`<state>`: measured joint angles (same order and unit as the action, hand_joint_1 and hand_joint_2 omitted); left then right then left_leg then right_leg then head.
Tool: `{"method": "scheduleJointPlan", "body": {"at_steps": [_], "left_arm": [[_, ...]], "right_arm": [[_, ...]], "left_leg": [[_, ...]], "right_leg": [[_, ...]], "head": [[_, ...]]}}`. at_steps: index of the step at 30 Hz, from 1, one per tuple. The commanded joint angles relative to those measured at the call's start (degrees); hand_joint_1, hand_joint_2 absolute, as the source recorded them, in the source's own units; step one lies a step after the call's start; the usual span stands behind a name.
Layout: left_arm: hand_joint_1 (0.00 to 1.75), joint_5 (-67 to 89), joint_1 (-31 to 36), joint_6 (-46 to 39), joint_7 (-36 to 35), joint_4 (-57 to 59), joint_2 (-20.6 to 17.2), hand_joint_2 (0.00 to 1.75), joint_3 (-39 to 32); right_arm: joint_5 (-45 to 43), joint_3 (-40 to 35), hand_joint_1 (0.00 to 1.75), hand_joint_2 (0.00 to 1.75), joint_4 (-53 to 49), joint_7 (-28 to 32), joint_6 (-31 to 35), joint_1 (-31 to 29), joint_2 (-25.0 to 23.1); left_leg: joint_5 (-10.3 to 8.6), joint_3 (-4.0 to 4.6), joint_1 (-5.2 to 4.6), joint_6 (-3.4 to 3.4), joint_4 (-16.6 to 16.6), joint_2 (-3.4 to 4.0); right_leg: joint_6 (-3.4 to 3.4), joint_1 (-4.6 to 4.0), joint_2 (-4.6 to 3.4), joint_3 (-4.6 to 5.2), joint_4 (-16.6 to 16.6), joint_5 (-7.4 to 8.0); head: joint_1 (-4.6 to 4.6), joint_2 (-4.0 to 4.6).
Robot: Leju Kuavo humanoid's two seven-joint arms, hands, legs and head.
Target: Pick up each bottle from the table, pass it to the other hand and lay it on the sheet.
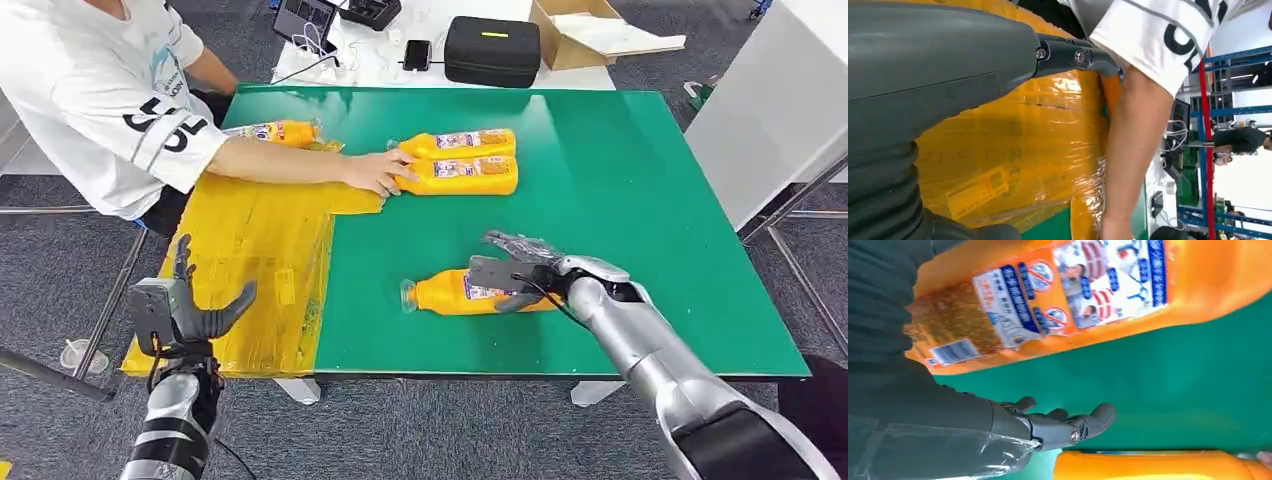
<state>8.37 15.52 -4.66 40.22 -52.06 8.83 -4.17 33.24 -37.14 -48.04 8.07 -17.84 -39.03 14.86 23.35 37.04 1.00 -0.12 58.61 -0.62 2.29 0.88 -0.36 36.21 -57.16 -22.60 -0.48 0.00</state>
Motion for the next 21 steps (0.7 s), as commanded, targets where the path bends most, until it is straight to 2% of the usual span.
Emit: {"method": "scheduleJointPlan", "body": {"at_steps": [1, 10, 17, 21], "left_arm": [[0.00, -0.35, 2.13, 0.21, -0.22, 4.16, -0.72, 1.75, 0.48], [0.00, -0.33, 2.21, 0.21, -0.22, 4.34, -0.70, 1.75, 0.51], [0.00, -1.41, 2.30, 0.93, -0.22, 5.27, 0.08, 1.75, 0.33], [0.00, -1.87, 2.03, 1.52, -0.22, 5.31, 0.69, 1.75, 0.40]], "right_arm": [[-4.37, -8.68, 0.00, 1.75, -5.40, -0.22, -3.28, -2.89, 7.34], [-5.26, -9.16, 0.00, 1.75, -5.70, -0.34, -3.26, -2.52, 7.60], [-8.03, -15.82, 0.00, 1.75, -9.41, -2.19, -7.93, -5.00, 12.63], [-6.19, -19.12, 0.00, 1.75, -5.20, -5.41, -6.73, -5.79, 10.00]], "left_leg": [[0.10, -0.20, -0.02, 0.07, 0.06, 0.01], [0.10, -0.23, -0.02, 0.05, 0.01, 0.04], [0.07, -0.12, -0.03, 0.06, 0.03, -0.02], [0.15, -0.29, -0.04, 0.09, 0.05, 0.15]], "right_leg": [[-0.09, -0.01, 0.09, -0.21, -0.06, -0.11], [-0.11, -0.02, 0.03, -0.23, -0.03, -0.09], [-0.06, 0.00, 0.06, -0.13, -0.04, -0.07], [-0.11, -0.01, -0.07, -0.29, -0.03, -0.10]], "head": [[0.02, 0.00], [0.00, 0.00], [0.00, 0.00], [0.00, 0.00]]}}
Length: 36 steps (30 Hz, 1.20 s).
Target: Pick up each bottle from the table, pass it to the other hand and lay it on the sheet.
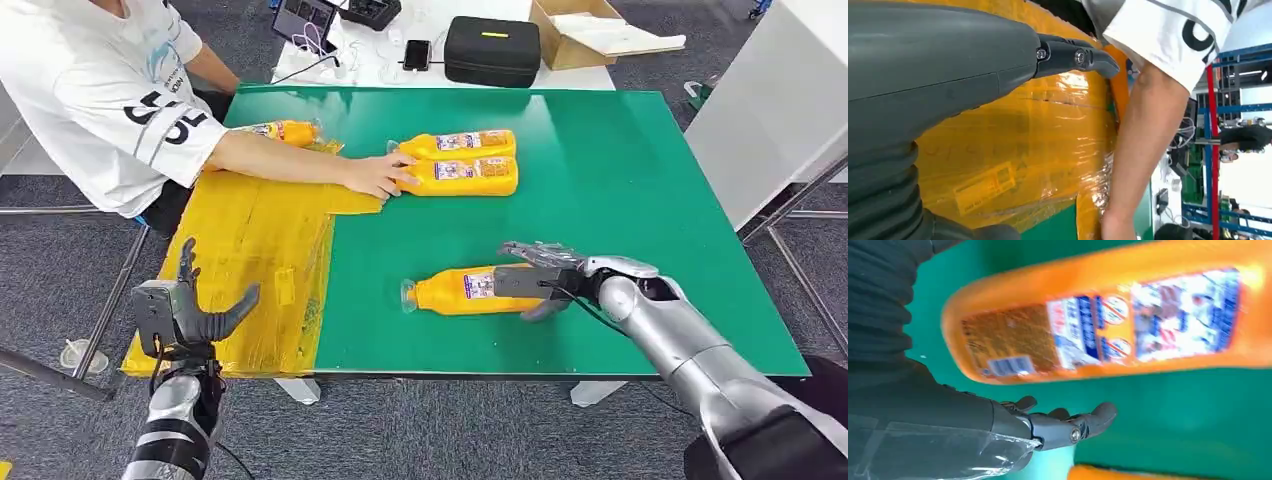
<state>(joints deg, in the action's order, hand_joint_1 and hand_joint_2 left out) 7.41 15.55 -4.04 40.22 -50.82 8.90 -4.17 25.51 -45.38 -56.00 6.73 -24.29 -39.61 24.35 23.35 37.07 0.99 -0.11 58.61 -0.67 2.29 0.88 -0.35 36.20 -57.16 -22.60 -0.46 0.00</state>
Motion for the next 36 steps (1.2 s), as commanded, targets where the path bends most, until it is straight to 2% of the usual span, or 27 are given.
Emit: {"method": "scheduleJointPlan", "body": {"at_steps": [1, 6, 8, 25, 26, 27, 28, 32, 34, 36], "left_arm": [[0.00, -0.96, 2.10, 0.98, -0.22, 4.33, 0.86, 1.75, 0.40], [0.00, -0.74, 3.05, 1.54, -0.22, 6.26, 1.66, 1.75, 0.76], [0.00, -1.09, 3.23, 1.44, -0.22, 6.78, 1.88, 1.75, 0.52], [0.00, -1.38, 2.99, 1.78, -0.22, 7.22, 2.13, 1.75, 0.04], [0.00, -1.44, 2.93, 2.02, -0.22, 6.92, 2.02, 1.75, -0.04], [0.00, -1.35, 2.81, 1.88, -0.22, 6.71, 2.01, 1.75, -0.11], [0.00, -1.20, 2.72, 2.04, -0.22, 6.48, 1.95, 1.75, -0.12], [0.00, -1.41, 2.01, 2.26, -0.22, 5.23, 1.88, 1.75, -0.41], [0.00, -1.90, 1.44, 3.04, -0.22, 4.15, 2.06, 1.75, -0.68], [0.00, -1.73, 0.58, 3.03, -0.22, 2.37, 2.22, 1.75, -0.61]], "right_arm": [[2.44, -11.92, 0.00, 1.75, 4.91, -4.51, 0.93, -4.97, -0.96], [5.04, -15.09, 0.00, 1.75, 15.33, -3.88, 4.60, -4.57, -7.52], [6.35, -16.06, 0.00, 1.75, 18.92, -3.53, 6.65, -4.73, -9.42], [10.90, -16.48, 0.00, 1.75, 24.14, -6.27, 12.57, -3.19, -13.23], [10.58, -15.38, 0.16, 1.75, 24.26, -5.91, 13.39, -2.85, -13.58], [10.92, -14.48, 1.48, 1.75, 24.08, -5.81, 14.37, -2.55, -13.66], [10.95, -13.59, 1.75, 1.75, 23.69, -5.32, 14.66, -2.40, -13.47], [7.13, -6.59, 1.75, 1.75, 18.55, -2.88, 18.46, 0.20, -11.95], [4.11, -1.67, 1.75, 1.75, 13.41, -1.20, 21.64, 3.00, -10.80], [1.65, 6.11, 1.75, 1.75, 3.98, 0.00, 25.37, 8.44, -10.00]], "left_leg": [[0.12, -0.28, -0.02, 0.06, 0.02, 0.19], [0.09, -0.46, 0.03, 0.03, -0.11, 0.22], [0.06, -0.26, 0.05, 0.02, -0.06, 0.17], [0.04, -0.61, 0.07, 0.02, -0.07, 0.09], [0.03, -0.68, 0.08, 0.03, -0.10, 0.10], [0.04, -0.64, 0.08, 0.01, -0.07, 0.13], [0.02, -0.70, 0.07, 0.03, -0.11, 0.12], [0.01, -0.70, 0.08, 0.03, -0.08, 0.13], [0.01, -0.72, 0.10, 0.03, -0.07, 0.15], [0.00, -0.73, 0.09, 0.06, -0.10, 0.14]], "right_leg": [[-0.11, -0.01, -0.09, -0.23, -0.01, -0.07], [-0.15, -0.08, -0.11, -0.41, 0.13, -0.03], [-0.09, -0.08, -0.09, -0.22, 0.08, -0.01], [-0.09, -0.10, 0.04, -0.52, 0.10, -0.02], [-0.12, -0.13, 0.05, -0.60, 0.14, 0.00], [-0.10, -0.13, 0.00, -0.54, 0.11, 0.01], [-0.13, -0.13, 0.03, -0.59, 0.14, 0.03], [-0.23, -0.13, 0.02, -0.56, 0.10, 0.11], [-0.23, -0.15, -0.04, -0.57, 0.12, 0.13], [-0.25, -0.15, 0.02, -0.59, 0.14, 0.14]], "head": [[-0.02, 0.00], [-0.02, 0.00], [-0.02, -0.02], [-0.02, 0.00], [0.00, 0.00], [-0.02, -0.02], [0.00, 0.00], [-0.02, 0.00], [0.00, 0.00], [-0.02, 0.00]]}}
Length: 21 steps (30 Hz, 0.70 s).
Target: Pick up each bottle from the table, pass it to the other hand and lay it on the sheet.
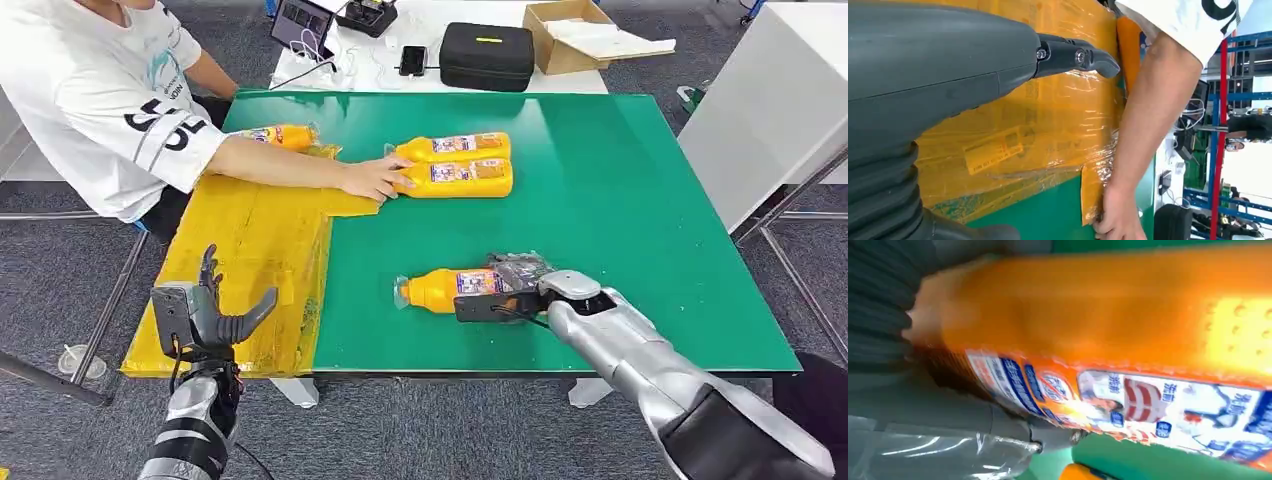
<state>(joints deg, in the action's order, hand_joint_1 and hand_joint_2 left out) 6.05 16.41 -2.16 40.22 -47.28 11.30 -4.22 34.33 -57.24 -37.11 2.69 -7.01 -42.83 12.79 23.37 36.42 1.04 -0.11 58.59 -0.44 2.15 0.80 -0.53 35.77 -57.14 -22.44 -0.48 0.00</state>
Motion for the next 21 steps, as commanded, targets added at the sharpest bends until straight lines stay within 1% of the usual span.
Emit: {"method": "scheduleJointPlan", "body": {"at_steps": [1, 2, 3, 4, 6, 7, 8, 9, 10, 11, 12, 13, 14, 15, 16, 17, 19, 20, 21], "left_arm": [[0.00, -0.23, -0.72, 1.07, -0.22, -1.94, -0.08, 1.75, -0.51], [0.00, -0.56, -1.16, 1.70, -0.22, -2.69, 0.17, 1.75, -0.80], [0.00, -0.54, -1.53, 2.14, -0.22, -3.33, 0.31, 1.75, -0.86], [0.00, -0.40, -1.73, 2.22, -0.22, -3.57, 0.48, 1.75, -0.97], [0.00, -0.21, -1.92, 2.18, -0.22, -3.77, 0.59, 1.75, -1.06], [0.00, -0.32, -2.04, 2.45, -0.22, -4.02, 0.75, 1.75, -1.21], [0.00, -0.71, -2.28, 3.20, -0.22, -4.32, 1.05, 1.75, -1.41], [0.00, -1.12, -2.41, 3.86, -0.22, -4.41, 1.28, 1.75, -1.56], [0.00, -1.85, -3.09, 5.28, -0.36, -5.90, 1.78, 1.75, -1.16], [0.00, -2.31, -3.50, 6.03, -0.96, -6.81, 2.07, 1.75, -0.84], [0.00, -3.95, -4.63, 8.63, -2.86, -9.55, 2.50, 1.75, 0.53], [0.00, -4.76, -5.02, 9.66, -3.51, -10.51, 2.64, 1.75, 1.28], [0.00, -7.03, -5.47, 12.25, -5.31, -12.09, 2.85, 1.75, 2.63], [0.00, -8.36, -5.64, 13.67, -6.24, -12.77, 2.78, 1.75, 3.65], [0.00, -8.99, -5.65, 14.54, -6.86, -13.22, 2.94, 1.75, 4.48], [0.00, -11.15, -5.66, 16.90, -7.82, -13.75, 2.59, 1.75, 5.98], [0.00, -14.95, -5.41, 21.23, -9.82, -14.00, 2.01, 1.75, 8.01], [0.00, -15.27, -5.22, 21.03, -10.02, -14.10, 1.99, 1.75, 8.66], [0.00, -15.27, -5.22, 21.03, -10.02, -14.10, 1.99, 1.75, 8.66]], "right_arm": [[-6.38, 20.85, 1.75, 1.75, -18.77, 4.05, 8.88, 13.82, 1.61], [-7.30, 25.14, 1.75, 1.75, -22.62, 4.94, 10.67, 16.63, 0.34], [-6.06, 27.35, 1.75, 1.75, -25.05, 5.42, 11.84, 18.13, -0.40], [-5.62, 30.55, 1.75, 1.75, -27.08, 6.45, 14.32, 19.89, -2.14], [-4.32, 31.24, 1.75, 1.75, -28.56, 5.95, 13.93, 20.77, -2.79], [-4.17, 33.51, 1.75, 1.75, -29.27, 7.16, 15.47, 21.58, -4.15], [-4.09, 37.21, 1.75, 1.75, -31.05, 10.64, 19.50, 23.16, -6.63], [-3.78, 39.37, 1.75, 1.75, -32.62, 12.23, 22.01, 24.37, -8.48], [-3.49, 42.68, 1.75, 1.75, -36.89, 15.50, 27.51, 27.03, -11.56], [-2.03, 43.86, 1.75, 1.75, -38.31, 15.60, 30.33, 28.22, -12.78], [-3.92, 46.20, 1.75, 1.75, -42.02, 17.59, 33.22, 30.81, -15.30], [-3.56, 47.19, 1.75, 1.75, -43.03, 19.50, 35.82, 31.67, -16.21], [-1.92, 48.46, 1.75, 1.75, -43.78, 20.24, 39.26, 32.93, -17.32], [-3.47, 49.12, 1.75, 1.75, -44.25, 22.21, 40.04, 33.54, -17.94], [-3.28, 49.41, 1.75, 1.75, -44.12, 23.13, 40.94, 34.23, -17.98], [-1.37, 50.35, 1.75, 1.75, -43.03, 24.77, 43.41, 34.57, -18.55], [-1.65, 50.43, 1.75, 1.75, -40.58, 26.72, 43.26, 34.91, -18.86], [-2.16, 50.59, 1.75, 1.75, -38.60, 28.59, 43.98, 34.69, -19.23], [-2.16, 50.59, 1.75, 1.75, -38.60, 28.59, 43.98, 34.69, -19.23]], "left_leg": [[-0.01, -0.07, 0.05, 0.05, -0.07, -0.14], [-0.03, -0.08, 0.06, 0.09, -0.09, -0.17], [-0.01, -0.04, 0.07, 0.07, -0.08, -0.10], [0.02, -0.06, 0.06, 0.08, -0.07, -0.08], [0.09, 0.01, 0.02, 0.07, -0.03, -0.03], [0.06, 0.15, 0.01, 0.06, -0.02, -0.06], [0.00, 0.32, -0.01, 0.06, -0.01, -0.15], [0.08, 0.24, 0.00, 0.08, 0.00, -0.11], [0.02, 0.39, 0.01, 0.07, -0.02, -0.10], [0.08, 0.31, 0.02, 0.08, -0.01, -0.07], [0.07, 0.43, 0.03, 0.07, 0.00, -0.05], [0.10, 0.40, 0.01, 0.09, 0.02, -0.14], [0.07, 0.53, 0.02, 0.06, 0.02, -0.04], [0.11, 0.47, 0.02, 0.07, 0.03, -0.08], [0.04, 0.58, 0.02, 0.07, 0.01, -0.25], [0.10, 0.46, 0.02, 0.07, 0.02, -0.23], [0.07, 0.48, 0.02, 0.10, 0.02, -0.37], [0.02, 0.55, 0.04, 0.09, 0.00, -0.39], [-0.01, 0.62, 0.00, 0.09, -0.02, -0.32]], "right_leg": [[-0.08, -0.08, 0.22, -0.16, 0.11, -0.03], [-0.09, -0.10, 0.27, -0.20, 0.14, -0.05], [-0.07, -0.09, 0.16, -0.15, 0.12, -0.04], [-0.10, -0.09, 0.16, -0.17, 0.10, -0.08], [-0.12, -0.06, 0.08, -0.09, 0.01, -0.14], [-0.08, -0.05, 0.06, 0.03, -0.01, -0.10], [-0.02, -0.02, 0.09, 0.16, -0.02, -0.06], [-0.06, -0.04, 0.09, 0.09, -0.02, -0.13], [-0.04, -0.04, 0.06, 0.24, 0.01, -0.07], [-0.07, -0.06, 0.06, 0.18, 0.01, -0.13], [-0.05, -0.05, 0.04, 0.27, -0.01, -0.11], [-0.05, -0.05, 0.16, 0.20, -0.03, -0.18], [-0.04, -0.04, 0.06, 0.37, -0.04, -0.11], [-0.06, -0.04, 0.11, 0.33, -0.06, -0.17], [-0.03, -0.04, 0.27, 0.39, -0.03, -0.14], [-0.07, -0.05, 0.29, 0.29, -0.05, -0.21], [-0.05, -0.06, 0.42, 0.24, -0.02, -0.24], [0.05, -0.06, 0.37, 0.29, 0.02, -0.23], [0.10, -0.01, 0.27, 0.40, 0.02, -0.18]], "head": [[0.00, 0.00], [0.02, 0.00], [0.02, -0.02], [0.04, 0.00], [0.02, 0.00], [-0.02, 0.00], [0.00, 0.00], [-0.04, 0.00], [0.00, 0.00], [-0.02, 0.00], [0.04, 0.00], [0.02, 0.00], [0.02, -0.02], [0.00, 0.00], [0.02, 0.00], [0.00, 0.00], [-0.02, 0.00], [0.00, 0.00], [0.00, 0.00]]}}
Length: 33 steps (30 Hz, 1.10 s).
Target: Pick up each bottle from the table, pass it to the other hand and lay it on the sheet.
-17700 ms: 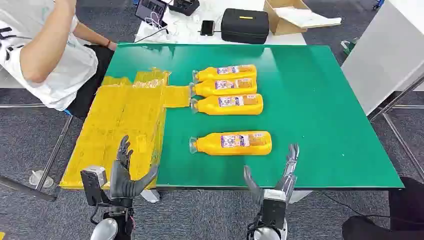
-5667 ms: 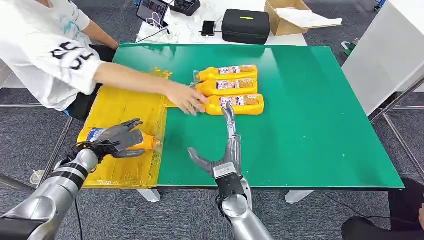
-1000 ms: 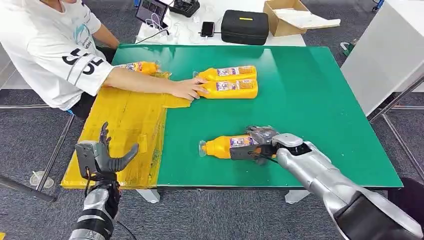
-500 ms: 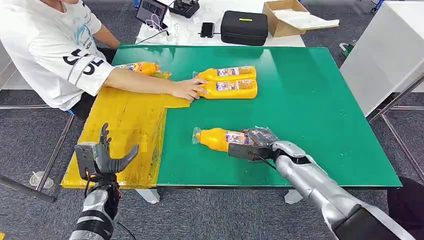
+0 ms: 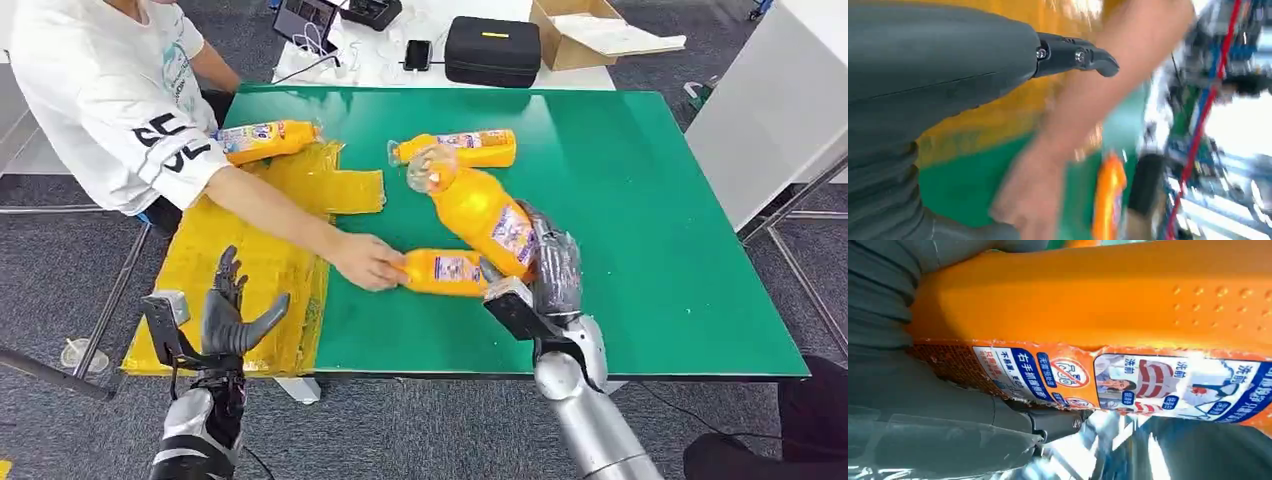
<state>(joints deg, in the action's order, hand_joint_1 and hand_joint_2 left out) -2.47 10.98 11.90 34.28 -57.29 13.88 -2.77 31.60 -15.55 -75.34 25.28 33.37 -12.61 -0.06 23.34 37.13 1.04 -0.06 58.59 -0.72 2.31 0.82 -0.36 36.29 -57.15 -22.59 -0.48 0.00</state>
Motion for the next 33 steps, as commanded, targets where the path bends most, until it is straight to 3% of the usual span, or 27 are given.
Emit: {"method": "scheduleJointPlan", "body": {"at_steps": [1, 4, 11, 20, 33], "left_arm": [[0.00, -6.74, 0.22, 6.97, -4.08, -4.09, -0.59, 1.75, 7.21], [0.00, -13.09, 0.80, 13.97, -5.77, -3.02, -1.96, 1.75, 11.01], [0.00, -15.50, 1.28, 17.11, -5.81, -4.77, -3.24, 1.75, 17.25], [0.00, -15.50, 1.42, 17.64, -5.76, -5.07, -3.59, 1.75, 18.25], [0.00, -14.90, 3.94, 19.60, -5.12, -2.38, -4.40, 1.75, 23.39]], "right_arm": [[0.57, 8.89, 1.75, 1.75, -0.37, 6.00, 3.60, 4.47, -6.38], [0.39, 8.05, 1.75, 1.75, 7.69, 9.10, 1.82, 3.88, -8.48], [-0.43, 1.53, 1.75, 1.75, 22.58, 14.30, -0.03, 1.08, -12.81], [-0.49, 0.76, 1.75, 1.75, 23.58, 14.19, -0.30, 0.44, -13.11], [-3.23, -4.38, 1.75, 1.75, 31.65, 13.92, -1.59, -6.33, -17.50]], "left_leg": [[0.08, -0.25, 0.02, 0.07, -0.01, -0.01], [0.06, -0.18, -0.02, 0.04, -0.04, 0.10], [0.06, -0.21, 0.03, 0.01, -0.06, 0.24], [0.03, -0.14, -0.01, 0.04, -0.05, 0.18], [0.07, -0.28, 0.01, 0.03, -0.06, 0.24]], "right_leg": [[-0.10, -0.06, 0.11, -0.31, 0.04, -0.08], [-0.08, 0.01, -0.03, -0.18, 0.03, -0.02], [-0.07, -0.03, -0.13, -0.18, 0.07, 0.02], [-0.05, -0.01, -0.06, -0.14, 0.04, 0.00], [-0.09, -0.04, -0.09, -0.24, 0.04, -0.04]], "head": [[0.02, -0.02], [0.02, 0.00], [0.00, -0.02], [0.00, 0.00], [0.02, 0.00]]}}
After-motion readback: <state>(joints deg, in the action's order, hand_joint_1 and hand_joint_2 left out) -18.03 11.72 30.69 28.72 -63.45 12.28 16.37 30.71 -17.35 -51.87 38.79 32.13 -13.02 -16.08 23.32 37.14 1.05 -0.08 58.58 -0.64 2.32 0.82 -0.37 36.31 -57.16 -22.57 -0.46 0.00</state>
